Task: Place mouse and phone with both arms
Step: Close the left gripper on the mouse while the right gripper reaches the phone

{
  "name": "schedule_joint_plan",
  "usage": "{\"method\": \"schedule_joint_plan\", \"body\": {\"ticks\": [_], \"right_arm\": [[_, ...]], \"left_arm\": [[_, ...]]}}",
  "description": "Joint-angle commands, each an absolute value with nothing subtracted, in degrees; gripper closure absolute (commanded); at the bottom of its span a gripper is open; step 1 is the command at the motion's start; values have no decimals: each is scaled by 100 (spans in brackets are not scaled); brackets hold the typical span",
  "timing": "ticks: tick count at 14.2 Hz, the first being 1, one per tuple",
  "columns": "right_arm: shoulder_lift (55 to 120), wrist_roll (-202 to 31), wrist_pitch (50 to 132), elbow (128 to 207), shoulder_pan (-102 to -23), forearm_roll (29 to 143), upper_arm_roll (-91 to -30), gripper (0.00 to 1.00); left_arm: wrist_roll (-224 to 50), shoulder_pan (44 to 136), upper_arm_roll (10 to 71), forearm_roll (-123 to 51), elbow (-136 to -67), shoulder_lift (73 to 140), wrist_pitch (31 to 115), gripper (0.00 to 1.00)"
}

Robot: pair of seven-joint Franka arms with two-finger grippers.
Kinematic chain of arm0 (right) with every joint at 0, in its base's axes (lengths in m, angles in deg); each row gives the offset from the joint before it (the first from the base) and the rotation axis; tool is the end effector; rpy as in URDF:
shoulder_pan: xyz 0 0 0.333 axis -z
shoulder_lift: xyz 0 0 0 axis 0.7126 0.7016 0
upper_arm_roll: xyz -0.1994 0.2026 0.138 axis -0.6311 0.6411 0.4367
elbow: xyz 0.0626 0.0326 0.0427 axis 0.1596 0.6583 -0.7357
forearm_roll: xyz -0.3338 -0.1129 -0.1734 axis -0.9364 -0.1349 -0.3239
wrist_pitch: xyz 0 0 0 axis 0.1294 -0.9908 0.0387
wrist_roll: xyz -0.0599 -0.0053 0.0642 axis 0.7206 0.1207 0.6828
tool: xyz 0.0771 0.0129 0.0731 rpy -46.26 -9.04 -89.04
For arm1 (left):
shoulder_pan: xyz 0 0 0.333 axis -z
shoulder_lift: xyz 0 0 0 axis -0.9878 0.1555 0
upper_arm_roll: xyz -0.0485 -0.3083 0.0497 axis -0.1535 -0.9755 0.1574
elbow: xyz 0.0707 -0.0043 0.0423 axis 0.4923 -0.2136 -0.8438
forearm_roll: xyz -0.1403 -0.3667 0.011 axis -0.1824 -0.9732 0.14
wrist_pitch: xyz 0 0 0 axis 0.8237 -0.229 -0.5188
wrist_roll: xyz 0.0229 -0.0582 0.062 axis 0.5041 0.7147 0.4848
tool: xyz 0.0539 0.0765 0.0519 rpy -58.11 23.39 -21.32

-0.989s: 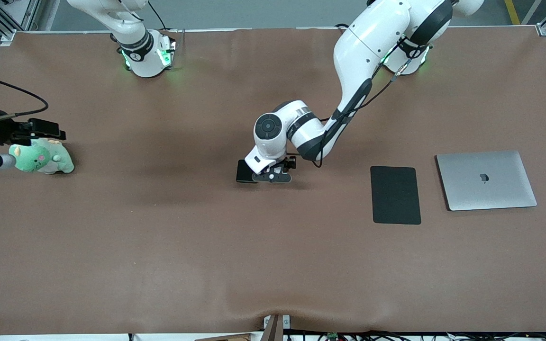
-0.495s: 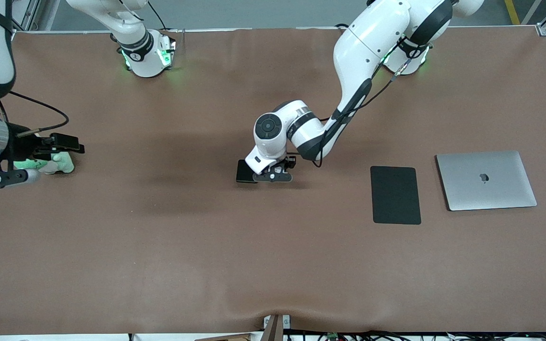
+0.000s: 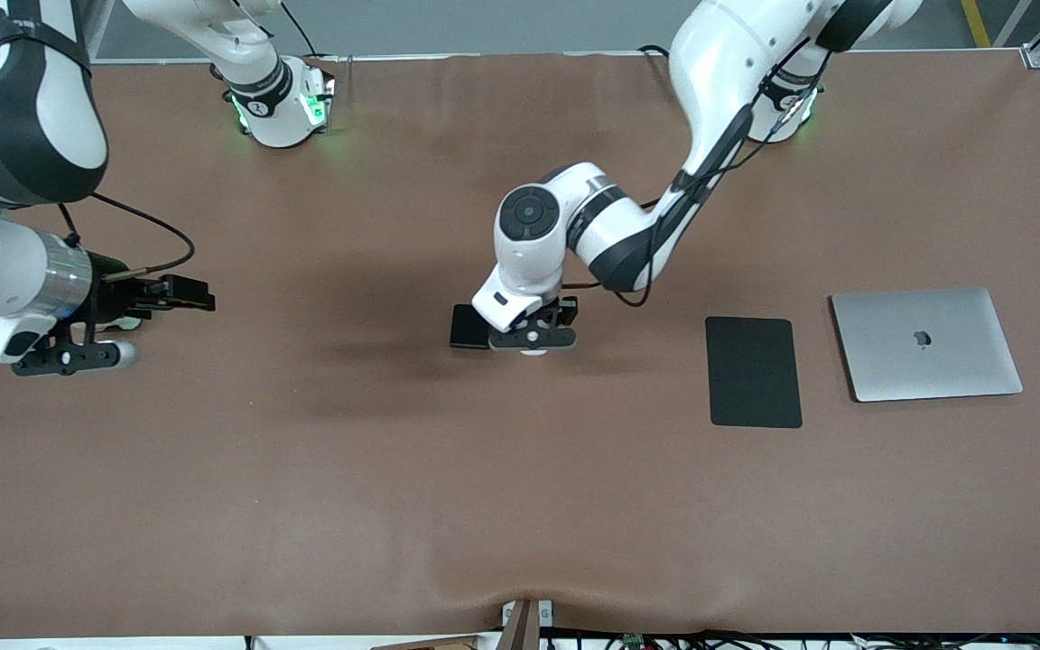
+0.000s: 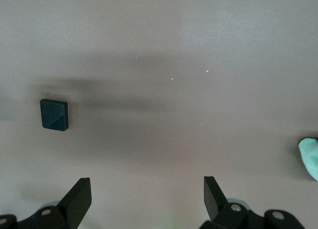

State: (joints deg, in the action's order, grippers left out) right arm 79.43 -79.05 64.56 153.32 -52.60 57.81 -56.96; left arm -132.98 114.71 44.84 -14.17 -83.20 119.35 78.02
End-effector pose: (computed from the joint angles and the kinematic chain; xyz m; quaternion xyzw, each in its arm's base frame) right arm 0.6171 0.0746 0.5102 -0.9922 -0.0244 0.1012 0.0686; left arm 0.5240 -0.5063 0.3178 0.9992 0.0140 0.0364 0.0096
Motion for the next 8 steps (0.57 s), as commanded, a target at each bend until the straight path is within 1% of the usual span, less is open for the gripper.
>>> {"method": "schedule_joint_plan", "body": {"ticks": [1, 6, 8], "right_arm": [[8037, -7491, 6633, 15299, -5476, 5924, -5723, 0], [8309, -7016, 6871, 15300, -5783, 6021, -5723, 0], [8388, -6928, 6967, 15326, -5906, 6065, -5723, 0]], "left_arm": [[-13449, 11139, 4429, -1341, -8491, 11462, 7592, 100], [-13266, 10375, 4420, -1455, -8526, 11083, 7250, 100], [-12784, 9988, 4420, -1621, -8535, 11048, 7143, 100]]}}
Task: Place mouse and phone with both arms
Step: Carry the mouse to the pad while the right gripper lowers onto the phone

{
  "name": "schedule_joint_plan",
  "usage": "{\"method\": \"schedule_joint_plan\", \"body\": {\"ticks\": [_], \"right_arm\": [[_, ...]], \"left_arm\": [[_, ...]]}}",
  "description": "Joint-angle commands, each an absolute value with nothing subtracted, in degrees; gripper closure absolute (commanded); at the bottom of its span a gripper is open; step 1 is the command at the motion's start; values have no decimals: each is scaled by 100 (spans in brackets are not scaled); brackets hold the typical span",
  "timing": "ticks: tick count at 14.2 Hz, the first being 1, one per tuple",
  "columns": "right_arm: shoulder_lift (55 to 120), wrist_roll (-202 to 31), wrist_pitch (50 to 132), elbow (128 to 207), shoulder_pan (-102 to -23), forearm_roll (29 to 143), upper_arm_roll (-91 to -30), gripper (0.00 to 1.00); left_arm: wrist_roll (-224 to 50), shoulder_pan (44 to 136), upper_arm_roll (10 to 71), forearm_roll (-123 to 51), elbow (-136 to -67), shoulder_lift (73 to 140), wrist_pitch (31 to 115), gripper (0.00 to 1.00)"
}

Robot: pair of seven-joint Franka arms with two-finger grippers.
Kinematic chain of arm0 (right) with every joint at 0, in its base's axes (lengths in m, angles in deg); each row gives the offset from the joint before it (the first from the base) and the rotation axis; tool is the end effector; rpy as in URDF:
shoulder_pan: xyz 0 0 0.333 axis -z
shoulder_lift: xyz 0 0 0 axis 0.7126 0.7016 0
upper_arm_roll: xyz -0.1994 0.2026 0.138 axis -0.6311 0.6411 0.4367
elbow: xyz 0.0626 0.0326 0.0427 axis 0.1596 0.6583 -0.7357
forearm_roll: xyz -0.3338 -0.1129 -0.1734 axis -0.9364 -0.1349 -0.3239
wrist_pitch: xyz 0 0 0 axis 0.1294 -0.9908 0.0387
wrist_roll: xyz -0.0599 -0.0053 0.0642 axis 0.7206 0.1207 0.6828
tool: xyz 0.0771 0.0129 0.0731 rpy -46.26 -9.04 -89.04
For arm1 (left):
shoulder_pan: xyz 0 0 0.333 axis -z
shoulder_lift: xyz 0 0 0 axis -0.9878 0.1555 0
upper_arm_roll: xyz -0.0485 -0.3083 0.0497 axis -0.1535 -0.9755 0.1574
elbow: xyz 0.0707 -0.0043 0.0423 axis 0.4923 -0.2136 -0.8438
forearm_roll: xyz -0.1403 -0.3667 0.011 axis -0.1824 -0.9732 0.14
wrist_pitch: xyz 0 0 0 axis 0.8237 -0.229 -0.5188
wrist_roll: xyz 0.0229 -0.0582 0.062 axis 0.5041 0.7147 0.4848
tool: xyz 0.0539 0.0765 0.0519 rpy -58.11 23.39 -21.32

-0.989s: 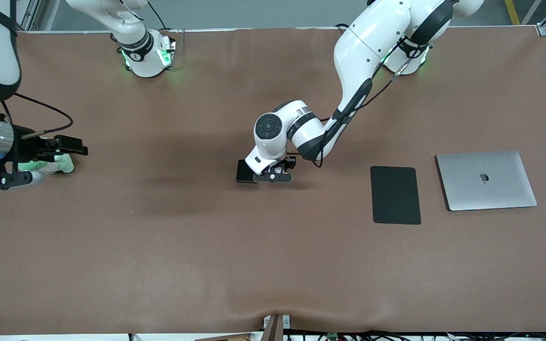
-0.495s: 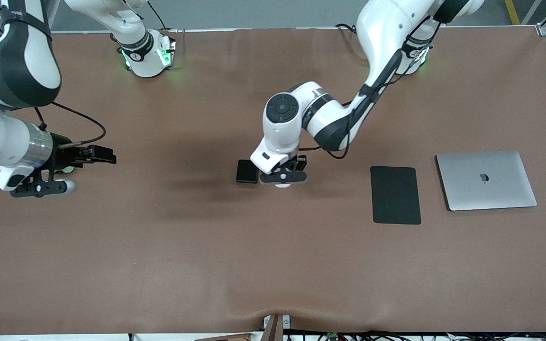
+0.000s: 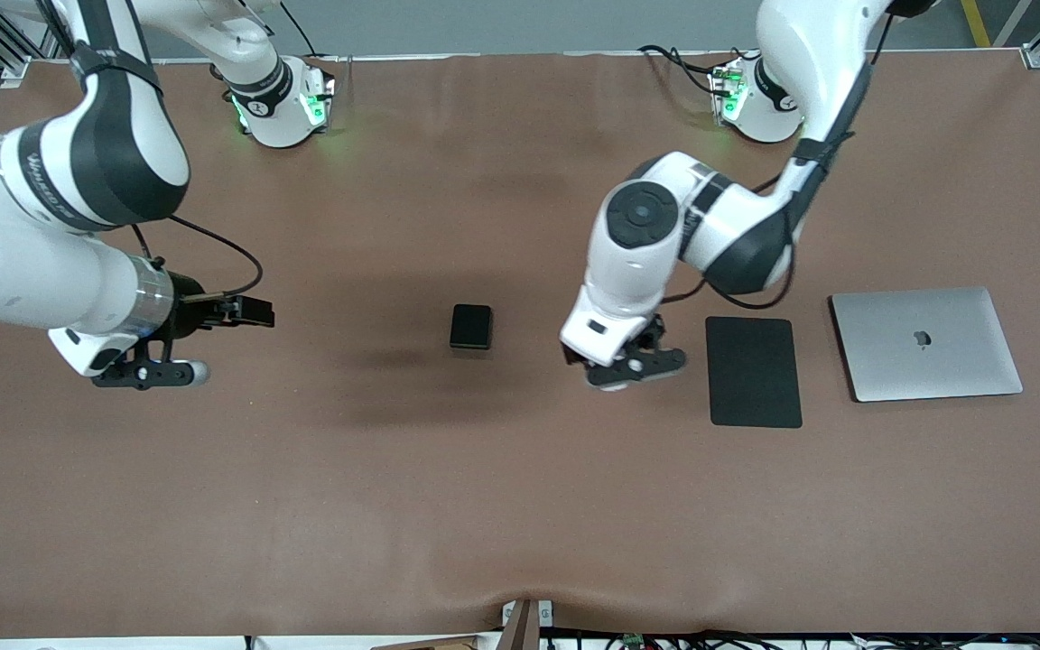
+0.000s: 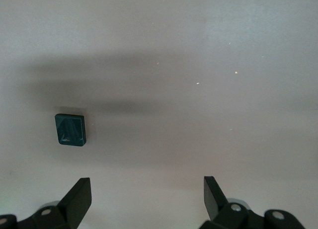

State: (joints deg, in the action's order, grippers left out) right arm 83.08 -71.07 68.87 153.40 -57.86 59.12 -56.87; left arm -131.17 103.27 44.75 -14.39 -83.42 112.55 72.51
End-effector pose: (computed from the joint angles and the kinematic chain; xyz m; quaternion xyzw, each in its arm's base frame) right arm 0.6261 0.1368 0.4746 -0.9922 0.0053 0.1051 0.0669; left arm 0.6030 -0.3855 0.3914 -0.9936 -0.1002 -0.0528 0.0003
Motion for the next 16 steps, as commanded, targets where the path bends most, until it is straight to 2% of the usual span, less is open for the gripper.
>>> {"method": "schedule_joint_plan", "body": {"ticks": [1, 6, 13, 16], "right_arm": [[8441, -6875, 6994, 15326, -5942, 6109, -5723, 0], [8687, -6621, 7274, 15396, -6240, 6258, -5723, 0], [8933, -5891, 8328, 15913, -6987, 6258, -5723, 0], [9170, -5890, 8628, 16020, -7207, 6258, -5723, 0]], "left_arm": [[-12520, 9813, 4420, -1666, -8552, 11013, 7108, 100], [-11466, 9206, 4420, -1666, -8859, 10872, 7020, 100], [-8900, 8265, 4376, -1675, -10220, 10161, 7231, 100], [-8466, 7747, 4114, -1675, -10906, 10054, 7730, 100]]}}
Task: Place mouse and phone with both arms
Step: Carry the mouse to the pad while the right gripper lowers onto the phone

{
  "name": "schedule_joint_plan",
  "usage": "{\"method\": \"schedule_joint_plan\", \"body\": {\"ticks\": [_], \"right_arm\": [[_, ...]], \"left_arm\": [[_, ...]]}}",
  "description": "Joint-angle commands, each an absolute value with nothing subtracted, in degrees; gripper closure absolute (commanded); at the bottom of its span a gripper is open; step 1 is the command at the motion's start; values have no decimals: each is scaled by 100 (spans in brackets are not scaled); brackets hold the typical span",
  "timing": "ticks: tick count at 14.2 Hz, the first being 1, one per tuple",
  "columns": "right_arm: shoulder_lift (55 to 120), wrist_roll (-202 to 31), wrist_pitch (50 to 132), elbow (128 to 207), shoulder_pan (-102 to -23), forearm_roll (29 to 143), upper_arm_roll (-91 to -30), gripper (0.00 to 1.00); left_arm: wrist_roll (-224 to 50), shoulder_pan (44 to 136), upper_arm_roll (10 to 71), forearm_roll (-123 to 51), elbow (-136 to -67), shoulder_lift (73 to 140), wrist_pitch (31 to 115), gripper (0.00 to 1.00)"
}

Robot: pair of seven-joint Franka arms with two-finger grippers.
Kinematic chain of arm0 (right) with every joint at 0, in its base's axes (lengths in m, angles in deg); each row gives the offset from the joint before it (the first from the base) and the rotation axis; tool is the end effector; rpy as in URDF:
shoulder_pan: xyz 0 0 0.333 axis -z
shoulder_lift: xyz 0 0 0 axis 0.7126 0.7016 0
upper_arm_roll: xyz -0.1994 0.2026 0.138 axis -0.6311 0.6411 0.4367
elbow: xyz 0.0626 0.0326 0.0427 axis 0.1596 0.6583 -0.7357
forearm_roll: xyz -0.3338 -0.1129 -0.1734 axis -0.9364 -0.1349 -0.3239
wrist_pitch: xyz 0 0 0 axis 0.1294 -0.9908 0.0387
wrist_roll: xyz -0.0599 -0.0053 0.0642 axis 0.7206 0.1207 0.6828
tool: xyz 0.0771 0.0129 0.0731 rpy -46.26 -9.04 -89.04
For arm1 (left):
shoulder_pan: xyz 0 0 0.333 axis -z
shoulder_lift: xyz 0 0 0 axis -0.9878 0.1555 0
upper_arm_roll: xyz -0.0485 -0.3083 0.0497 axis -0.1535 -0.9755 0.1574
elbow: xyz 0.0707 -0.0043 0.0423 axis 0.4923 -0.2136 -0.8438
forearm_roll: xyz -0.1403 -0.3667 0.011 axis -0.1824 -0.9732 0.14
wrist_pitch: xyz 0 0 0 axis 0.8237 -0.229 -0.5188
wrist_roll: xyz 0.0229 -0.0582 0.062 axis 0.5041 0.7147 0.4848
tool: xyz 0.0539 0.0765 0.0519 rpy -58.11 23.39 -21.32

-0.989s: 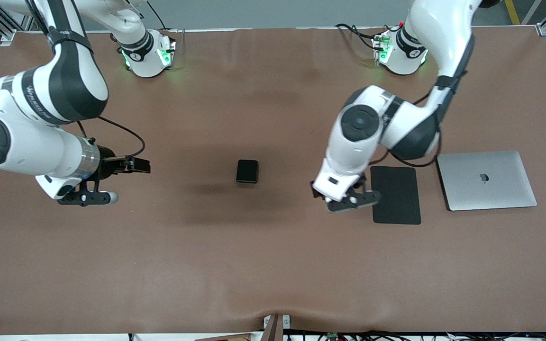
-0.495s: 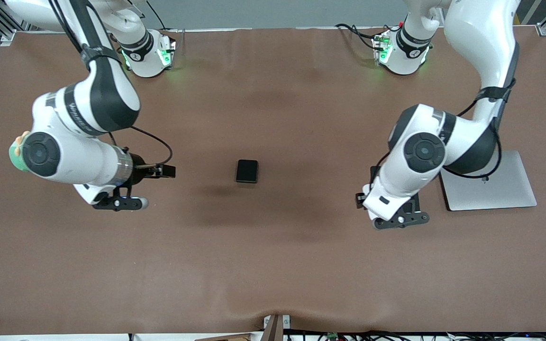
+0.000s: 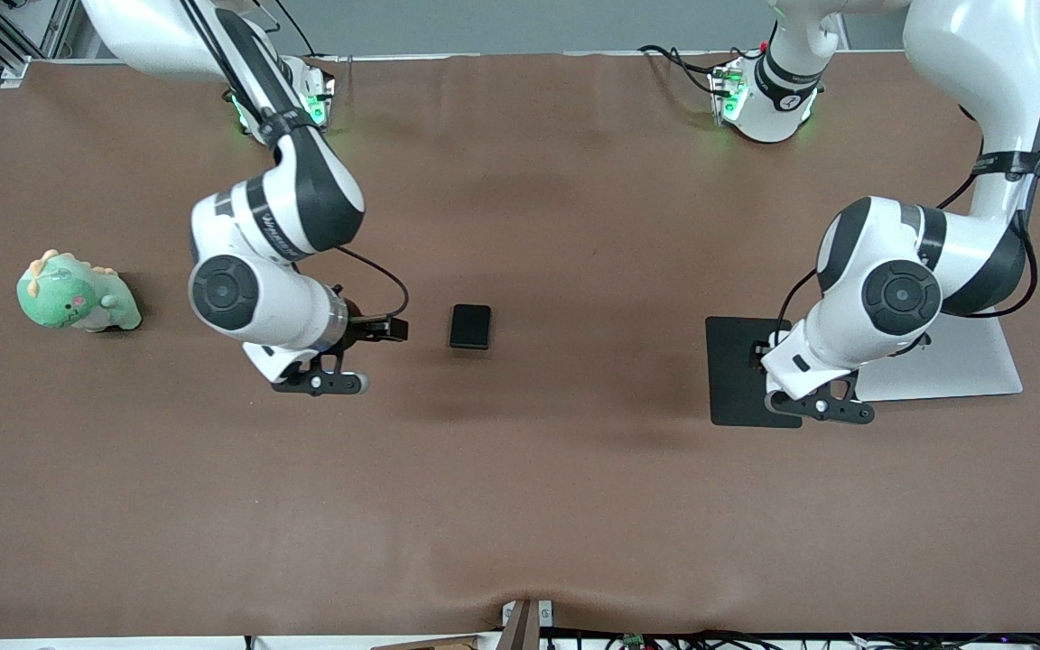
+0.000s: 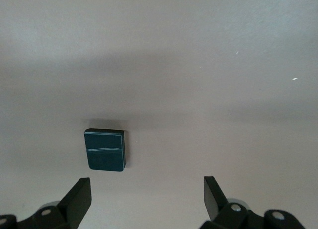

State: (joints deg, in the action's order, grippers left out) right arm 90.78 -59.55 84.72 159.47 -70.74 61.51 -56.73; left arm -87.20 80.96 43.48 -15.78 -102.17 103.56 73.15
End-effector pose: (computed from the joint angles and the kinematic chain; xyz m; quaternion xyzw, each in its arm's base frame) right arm 0.6039 0.2822 0.3573 -0.9925 0.0223 0.1041 0.0602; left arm 0.6261 -0.1439 0.3466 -0.9920 0.1142 0.0344 0.0404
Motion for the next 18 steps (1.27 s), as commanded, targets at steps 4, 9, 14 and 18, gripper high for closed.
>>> {"method": "schedule_joint_plan", "body": {"ticks": [4, 9, 14, 18], "right_arm": [[9609, -5882, 9190, 16029, -7480, 6258, -5723, 0], [10031, -5470, 9735, 16029, -7831, 6258, -5723, 0], [10260, -5232, 10078, 16125, -8121, 6258, -5723, 0], [10287, -5126, 10614, 16476, -8280, 6258, -5723, 0]], "left_arm": [[-8579, 7570, 4016, -1675, -11820, 10098, 8933, 100], [-8606, 7499, 4068, -1570, -12376, 10335, 9938, 100], [-8598, 7508, 4209, -1447, -12349, 10748, 10446, 100], [-8598, 7517, 4227, -1246, -12279, 10950, 10483, 100]]}}
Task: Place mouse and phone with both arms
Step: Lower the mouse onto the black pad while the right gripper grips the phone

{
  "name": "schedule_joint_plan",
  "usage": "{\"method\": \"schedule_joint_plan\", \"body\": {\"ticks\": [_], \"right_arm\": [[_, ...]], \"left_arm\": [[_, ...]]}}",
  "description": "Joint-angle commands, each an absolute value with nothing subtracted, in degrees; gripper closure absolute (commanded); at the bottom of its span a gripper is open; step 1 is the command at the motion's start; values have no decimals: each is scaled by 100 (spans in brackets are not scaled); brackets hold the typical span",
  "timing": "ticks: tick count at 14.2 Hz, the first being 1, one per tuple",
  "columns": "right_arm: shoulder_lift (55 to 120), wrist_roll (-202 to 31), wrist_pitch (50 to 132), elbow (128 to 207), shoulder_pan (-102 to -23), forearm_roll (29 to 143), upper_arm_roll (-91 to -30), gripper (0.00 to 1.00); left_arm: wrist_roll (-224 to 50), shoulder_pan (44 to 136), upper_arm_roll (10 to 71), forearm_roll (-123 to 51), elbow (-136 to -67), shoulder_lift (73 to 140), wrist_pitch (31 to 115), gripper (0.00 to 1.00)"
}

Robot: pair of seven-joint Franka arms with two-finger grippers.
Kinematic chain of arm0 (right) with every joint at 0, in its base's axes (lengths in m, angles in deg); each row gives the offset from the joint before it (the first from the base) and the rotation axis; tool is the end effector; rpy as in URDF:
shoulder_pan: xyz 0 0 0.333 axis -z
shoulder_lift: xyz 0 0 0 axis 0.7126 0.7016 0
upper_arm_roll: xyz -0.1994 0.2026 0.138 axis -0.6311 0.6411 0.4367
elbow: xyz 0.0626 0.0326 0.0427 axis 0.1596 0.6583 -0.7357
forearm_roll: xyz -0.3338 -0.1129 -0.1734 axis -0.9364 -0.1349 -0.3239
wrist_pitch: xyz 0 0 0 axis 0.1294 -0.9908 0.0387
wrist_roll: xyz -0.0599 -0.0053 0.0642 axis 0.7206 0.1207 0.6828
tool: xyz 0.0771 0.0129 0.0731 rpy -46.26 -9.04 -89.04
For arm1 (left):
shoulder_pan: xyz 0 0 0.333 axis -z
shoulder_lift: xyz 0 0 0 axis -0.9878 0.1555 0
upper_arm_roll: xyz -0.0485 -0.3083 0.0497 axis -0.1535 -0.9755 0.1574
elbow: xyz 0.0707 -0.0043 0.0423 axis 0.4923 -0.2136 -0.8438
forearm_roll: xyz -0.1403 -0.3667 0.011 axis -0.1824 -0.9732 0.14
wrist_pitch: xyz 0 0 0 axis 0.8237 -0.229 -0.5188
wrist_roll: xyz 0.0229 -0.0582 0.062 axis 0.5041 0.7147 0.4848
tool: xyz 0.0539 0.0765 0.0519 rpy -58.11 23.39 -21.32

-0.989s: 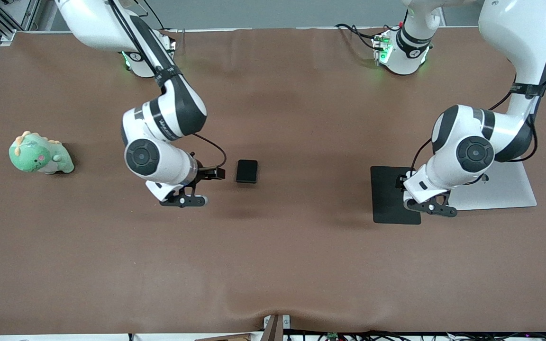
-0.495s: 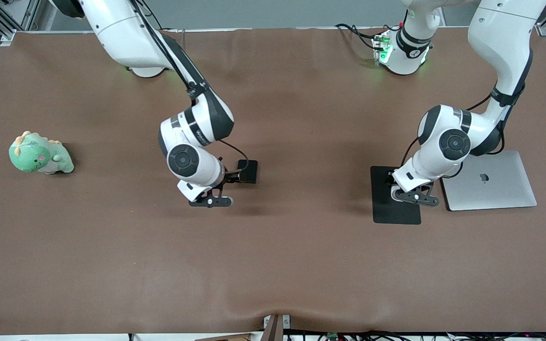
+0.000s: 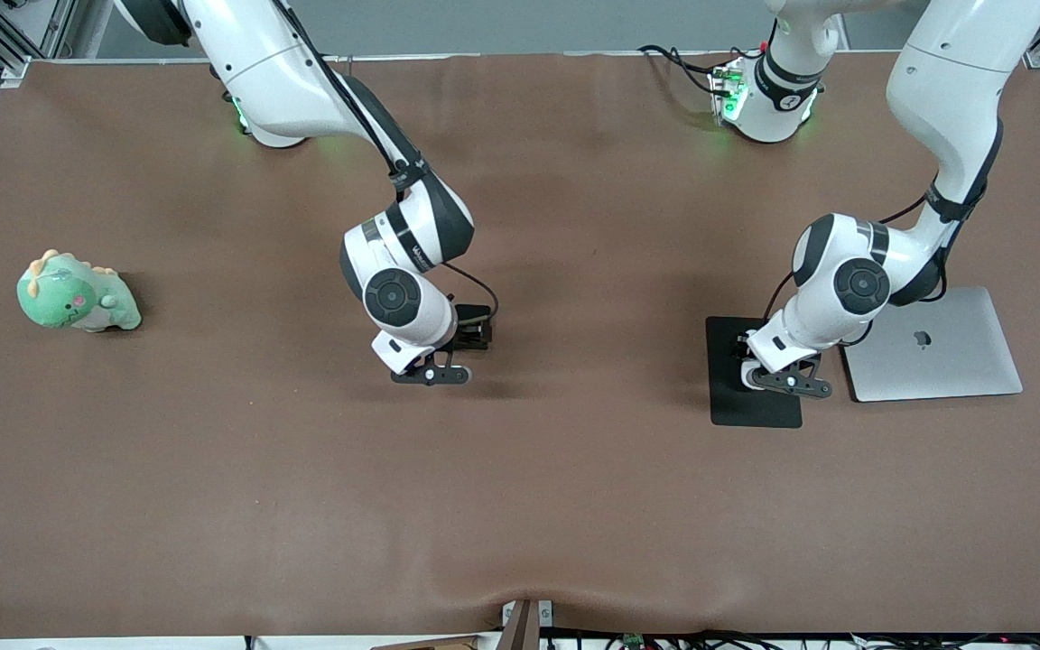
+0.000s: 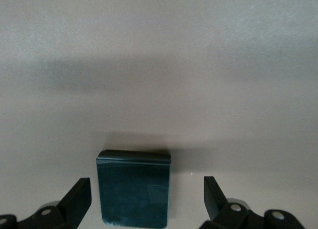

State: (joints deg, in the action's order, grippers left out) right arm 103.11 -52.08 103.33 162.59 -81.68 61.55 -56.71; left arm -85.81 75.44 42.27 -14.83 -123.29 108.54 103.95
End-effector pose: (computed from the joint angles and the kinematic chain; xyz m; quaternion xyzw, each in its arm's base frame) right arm 0.5547 0.3911 0.2116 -0.9959 0.0183 0.0784 0.0402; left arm 0.5658 -0.1128 0.1911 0.9925 -0.1219 0.0041 0.0104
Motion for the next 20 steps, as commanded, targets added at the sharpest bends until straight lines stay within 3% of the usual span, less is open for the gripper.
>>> {"method": "schedule_joint_plan", "body": {"ticks": [1, 4, 5, 6, 7, 15, 16, 17, 18, 19, 20], "right_arm": [[10313, -5091, 10702, 16512, -8298, 6258, -5723, 0], [10366, -4889, 10738, 16521, -8411, 6258, -5723, 0], [10383, -4836, 10738, 16521, -8447, 6258, -5723, 0], [10410, -4784, 10799, 16521, -8456, 6258, -5723, 0], [10427, -4740, 10843, 16521, -8473, 6258, -5723, 0], [10454, -4432, 11020, 16671, -8614, 6258, -5723, 0], [10471, -4423, 11011, 16671, -8614, 6258, -5723, 11], [10471, -4431, 11002, 16671, -8614, 6258, -5723, 42], [10463, -4440, 10985, 16671, -8614, 6250, -5723, 63], [10454, -4449, 10941, 16653, -8579, 6250, -5723, 76], [10445, -4414, 10932, 16662, -8544, 6250, -5723, 100]], "left_arm": [[-8624, 7517, 4279, -1131, -12235, 11003, 10491, 100], [-8791, 7552, 4341, -963, -12147, 11074, 10492, 100], [-8861, 7561, 4341, -963, -12121, 11074, 10483, 63], [-8887, 7569, 4341, -955, -12103, 11100, 10491, 10], [-8896, 7570, 4341, -954, -12103, 11109, 10492, 0], [-8923, 7517, 4315, -954, -12103, 10820, 10448, 0], [-8932, 7517, 4306, -954, -12094, 10741, 10439, 0], [-8958, 7517, 4306, -954, -12094, 10627, 10430, 0], [-9045, 7517, 4297, -954, -12086, 10539, 10421, 0], [-9089, 7508, 4288, -963, -12086, 10451, 10395, 0], [-9090, 7508, 4288, -989, -12086, 10354, 10351, 0]]}}
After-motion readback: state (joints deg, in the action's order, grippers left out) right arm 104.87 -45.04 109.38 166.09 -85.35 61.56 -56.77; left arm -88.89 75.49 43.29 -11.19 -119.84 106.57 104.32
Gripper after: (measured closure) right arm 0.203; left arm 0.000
